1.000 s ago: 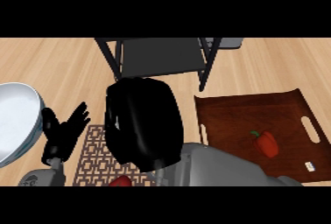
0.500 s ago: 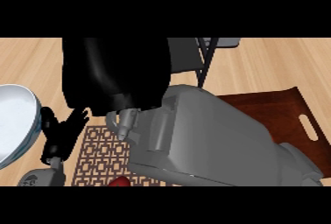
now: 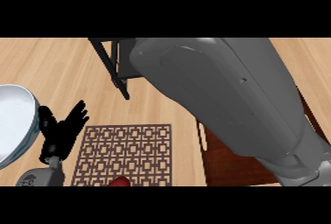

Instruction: Pick the can from the tray and place it in the tiered shelf

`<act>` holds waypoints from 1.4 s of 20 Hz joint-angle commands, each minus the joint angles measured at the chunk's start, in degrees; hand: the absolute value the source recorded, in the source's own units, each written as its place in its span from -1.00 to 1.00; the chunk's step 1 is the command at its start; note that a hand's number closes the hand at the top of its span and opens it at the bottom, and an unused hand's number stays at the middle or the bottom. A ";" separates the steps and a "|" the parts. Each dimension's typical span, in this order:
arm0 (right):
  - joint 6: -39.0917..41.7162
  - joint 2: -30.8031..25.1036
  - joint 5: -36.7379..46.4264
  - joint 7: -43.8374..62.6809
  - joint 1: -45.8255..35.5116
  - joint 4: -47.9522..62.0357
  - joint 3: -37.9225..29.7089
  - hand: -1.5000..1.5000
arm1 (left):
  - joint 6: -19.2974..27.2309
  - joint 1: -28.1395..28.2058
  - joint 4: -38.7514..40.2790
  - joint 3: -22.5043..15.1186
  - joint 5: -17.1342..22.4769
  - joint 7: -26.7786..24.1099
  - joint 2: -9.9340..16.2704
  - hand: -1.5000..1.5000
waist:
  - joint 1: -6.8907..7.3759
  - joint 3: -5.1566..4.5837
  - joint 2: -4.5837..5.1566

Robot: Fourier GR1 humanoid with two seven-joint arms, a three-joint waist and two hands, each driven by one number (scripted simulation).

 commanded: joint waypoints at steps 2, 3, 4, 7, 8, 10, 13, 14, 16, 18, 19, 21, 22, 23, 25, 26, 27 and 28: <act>1.54 -0.05 -1.09 -3.09 -3.42 8.12 -4.10 1.00 | 0.15 0.51 -1.97 -0.44 -0.44 2.55 0.23 0.00 | -0.04 -0.02 -0.03; 1.47 -1.73 -1.91 -8.05 -2.46 11.28 -5.01 1.00 | -0.19 2.44 -3.30 -1.16 -0.03 0.88 -1.14 0.00 | 0.35 -0.03 0.11; 2.37 -1.65 -1.59 -9.61 -1.68 13.29 -4.04 1.00 | 0.53 -0.20 -0.15 0.21 -0.46 0.55 -0.32 0.00 | 0.11 -0.05 0.25; 2.98 -1.87 -1.24 -13.82 -5.57 19.76 -5.10 1.00 | 0.32 1.54 -1.21 -0.97 -1.10 -0.26 -1.19 0.00 | 0.62 -0.07 0.32; 1.42 0.30 0.03 -12.24 -5.19 19.72 -4.23 1.00 | -1.56 1.35 0.22 0.80 0.24 -0.86 0.52 0.00 | 0.32 -0.07 0.21; 0.19 -1.46 0.61 -17.25 -5.43 23.64 -5.45 1.00 | 0.18 1.52 -1.79 -0.41 -0.86 0.68 -0.66 0.00 | 0.48 -0.05 0.26; -2.49 0.29 2.47 -20.22 -5.86 29.20 -4.87 1.00 | 0.39 0.86 -3.22 -2.03 -1.15 2.69 -1.88 0.00 | 0.92 -0.05 0.37; -3.86 -0.66 2.44 -21.57 -5.48 30.38 -6.11 1.00 | 1.35 2.98 -4.22 -2.54 -2.27 1.42 -2.40 0.00 | 0.93 -0.04 0.33; -3.00 -1.26 1.86 -23.30 -7.30 33.73 -7.56 1.00 | -0.71 1.88 0.53 -0.57 -1.50 -1.81 -0.99 0.00 | 0.92 -0.08 0.51; -6.94 -0.67 2.70 -26.10 -7.01 36.57 -8.19 1.00 | -0.18 0.57 -0.70 -0.72 -1.61 -0.97 -1.21 0.00 | 1.08 -0.07 0.58; -7.07 -0.65 3.31 -26.92 -6.42 36.93 -7.73 1.00 | -1.93 -0.05 1.42 0.71 -0.34 -1.98 -0.12 0.00 | 0.75 -0.08 0.53; -6.09 -1.84 3.22 -27.09 -9.19 39.39 -8.90 1.00 | -1.49 1.88 -4.10 0.37 0.40 1.95 0.11 0.00 | 1.19 -0.04 0.39; -9.23 -0.03 3.78 -28.56 -8.75 41.60 -8.93 1.00 | -0.47 0.15 -1.70 -0.58 -1.05 1.44 -0.91 0.00 | 1.36 -0.08 0.67; -8.86 -2.66 3.51 -31.32 -8.46 42.76 -9.81 1.00 | -1.14 2.72 -2.38 -1.42 -1.58 -1.14 -1.38 0.00 | 1.64 -0.08 0.75; -11.51 -1.01 3.56 -33.35 -8.54 44.29 -10.29 1.00 | 0.00 -1.01 -1.85 -0.79 -1.67 2.46 -0.71 0.00 | 1.59 -0.07 0.87; -11.38 -1.45 3.98 -35.19 -7.55 44.99 -9.95 1.00 | -2.97 0.88 0.56 0.90 -0.77 -1.92 1.23 0.00 | 1.50 -0.09 0.86; -10.91 -1.73 3.26 -35.89 -8.37 44.86 -10.82 1.00 | -1.38 -2.38 0.40 1.75 0.35 1.95 0.55 0.00 | 1.15 -0.07 0.74; -10.31 -1.95 2.71 -35.45 -10.05 45.16 -11.65 1.00 | -0.64 0.73 -1.33 -1.18 -1.29 1.42 -1.78 0.00 | 1.37 -0.06 0.64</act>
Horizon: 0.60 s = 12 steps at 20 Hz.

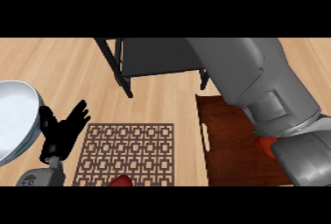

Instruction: Pick the can from the tray and place it in the tiered shelf

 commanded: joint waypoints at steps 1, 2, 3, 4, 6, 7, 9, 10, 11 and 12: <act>-0.88 1.14 0.13 -3.39 0.26 1.85 -0.64 1.00 | 0.90 -1.05 1.01 0.50 -0.54 0.79 -0.02 0.00 | -0.64 -0.01 -0.26; -2.10 1.05 0.10 -3.36 -1.75 3.77 -1.51 1.00 | -0.20 -1.11 3.53 0.76 -0.37 -2.55 -0.32 0.00 | -0.13 -0.06 0.05; -2.40 1.58 0.50 -4.26 -1.02 4.54 -1.20 1.00 | -1.52 -1.39 1.87 1.50 1.10 -0.05 1.02 0.00 | -0.05 -0.04 -0.02; -2.68 2.23 0.66 -2.54 -2.26 3.76 -1.27 1.00 | 0.59 -0.29 0.65 0.27 -0.68 0.18 -0.21 0.00 | -0.30 -0.02 -0.24; -1.01 0.80 -0.23 -5.38 -0.86 4.32 -2.17 1.00 | -0.14 2.48 1.41 -0.21 -1.02 -2.79 -0.99 0.00 | -0.44 -0.01 -0.27; 0.35 -0.01 0.80 -4.38 -3.51 6.86 -1.77 1.00 | 0.39 -1.18 2.47 0.16 -0.61 -1.05 -1.14 0.00 | -0.11 -0.05 0.00; 2.24 0.14 3.58 -3.53 -2.60 6.36 1.29 1.00 | 0.22 2.48 -1.26 0.36 0.28 0.52 -0.85 0.00 | -0.50 0.00 -0.48; 2.46 0.00 2.11 -3.59 -2.96 6.00 -0.46 1.00 | -0.29 -0.04 1.30 1.21 0.23 0.02 0.01 0.00 | -0.82 -0.01 -0.38; -3.79 0.39 -0.37 -1.47 -2.80 6.08 -4.09 1.00 | -0.07 0.58 -1.34 0.49 0.18 0.94 -0.23 0.00 | -0.03 0.00 -0.18; -2.84 -2.58 -2.92 -1.88 -3.87 5.62 -6.95 1.00 | 0.11 -0.48 -0.68 0.18 -0.39 1.53 -0.01 0.00 | 0.02 0.01 -0.01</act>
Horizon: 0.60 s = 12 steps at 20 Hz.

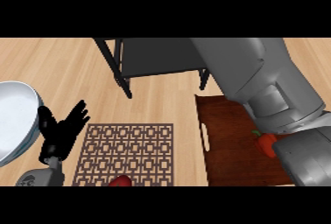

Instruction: Pick the can from the tray and place it in the tiered shelf

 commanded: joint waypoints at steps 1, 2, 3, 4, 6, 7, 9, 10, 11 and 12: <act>-4.06 0.25 -3.24 1.08 0.23 -1.14 -4.23 -1.00 | -0.66 -1.20 2.58 1.11 0.51 -0.03 0.64 0.00 | -0.60 -0.03 -0.03; -7.60 0.98 -3.60 2.98 0.08 -1.07 -5.25 -1.00 | -1.36 0.59 -1.26 0.39 0.87 1.61 1.13 0.00 | 0.11 0.00 -0.11; -9.55 1.45 -4.42 3.06 0.37 -1.85 -6.26 -1.00 | -0.70 1.55 -1.11 -0.38 0.66 1.36 -0.39 0.00 | -0.02 0.00 -0.15; -8.56 -0.43 -5.86 -1.21 1.98 -1.52 -7.69 -1.00 | -0.34 -1.55 0.09 0.72 0.39 2.14 1.00 0.00 | -0.09 0.00 0.20; -11.38 1.83 -6.77 -0.25 1.26 -2.05 -8.80 -1.00 | 1.19 -3.64 1.58 0.52 -0.75 1.19 0.02 0.00 | -0.42 -0.03 0.14; -8.28 -2.36 -9.83 -3.88 2.68 -3.40 -11.63 -1.00 | 0.34 0.72 -1.58 -0.15 0.22 1.42 -0.65 0.00 | -0.06 0.05 -0.01; -11.27 0.84 -11.06 -2.85 1.21 -3.75 -12.89 -1.00 | 0.64 -0.56 2.86 -0.42 -1.45 -1.67 -1.10 0.00 | -0.31 -0.03 0.11; -12.11 0.27 -12.04 -2.78 0.38 -3.43 -14.24 -1.00 | -0.06 -1.59 0.38 0.15 -0.28 0.52 -0.03 0.00 | 0.23 -0.02 0.16; -11.84 -0.88 -13.10 -5.23 2.91 -4.36 -15.13 -1.00 | -1.84 2.55 -1.05 0.56 0.83 0.13 0.80 0.00 | 0.19 0.02 -0.06; -13.31 1.07 -13.81 -2.52 -0.02 -3.87 -15.96 -1.00 | 0.38 -0.38 -1.64 -0.11 -0.03 2.47 -0.27 0.00 | 0.27 0.00 -0.01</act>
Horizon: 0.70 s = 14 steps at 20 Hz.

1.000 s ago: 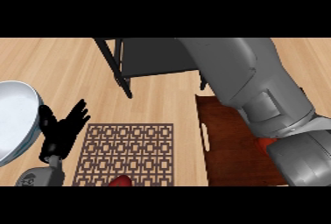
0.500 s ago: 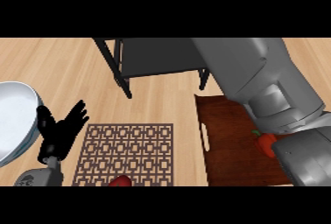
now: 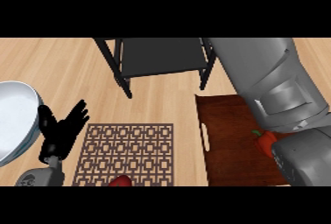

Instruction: Pick the can from the tray and place it in the tiered shelf

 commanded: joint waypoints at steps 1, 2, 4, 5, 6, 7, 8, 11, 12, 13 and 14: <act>-2.33 0.05 -4.62 -3.26 1.58 -1.52 -4.62 -1.00 | 0.14 0.88 1.52 -0.76 -0.62 -2.10 -1.54 0.00 | -0.33 -0.04 0.02; -0.82 -2.05 -5.92 -1.15 -0.94 -1.56 -6.10 -1.00 | 0.76 -0.06 0.18 -0.90 -0.96 0.49 -0.89 0.00 | -0.26 -0.01 -0.05; -9.10 1.84 -6.00 -4.32 1.24 -2.06 -6.87 -1.00 | -0.56 0.43 0.57 -0.74 -0.71 -0.86 -0.32 0.00 | 0.10 -0.05 0.11; -5.99 -3.72 -5.94 -2.16 -0.37 -2.66 -7.22 -1.00 | 1.66 0.09 1.60 -0.54 -1.68 -1.22 -1.39 0.00 | -0.75 -0.03 -0.12; -8.12 -3.62 -5.53 -1.53 -0.98 -2.24 -7.26 -1.00 | -0.23 -0.97 1.82 0.61 -0.26 -0.12 0.36 0.00 | -0.63 -0.05 -0.09; -8.27 -4.64 -5.16 -3.87 1.25 -2.47 -6.98 -1.00 | 0.60 2.33 -0.57 -0.79 -1.38 -1.95 -1.06 0.00 | -0.50 -0.03 -0.20; -9.06 -6.14 -4.11 -2.26 0.15 -2.28 -6.45 -1.00 | 0.97 2.11 -2.36 -1.24 -0.59 0.50 -1.94 0.00 | -0.58 -0.01 -0.33; -12.90 -8.68 -3.07 1.80 0.69 -2.23 -6.75 -1.00 | 1.36 2.28 1.01 -0.31 -1.74 -2.62 -1.47 0.00 | -1.51 -0.04 -0.46; -12.99 -10.60 -2.92 1.16 0.85 -2.22 -7.00 -1.00 | 0.33 2.59 -0.96 -0.26 -0.60 -0.98 -1.01 0.00 | -1.15 -0.02 -0.41; -13.91 -10.65 -3.37 0.43 2.88 -4.06 -7.24 -1.00 | 0.70 2.88 -2.69 -0.12 -0.39 0.22 -0.85 0.00 | -1.58 0.02 -0.68; -13.66 -11.74 -4.53 0.60 1.78 -3.70 -8.57 -1.00 | -0.54 0.54 0.55 1.50 0.97 0.65 0.21 0.00 | -1.39 -0.02 -0.34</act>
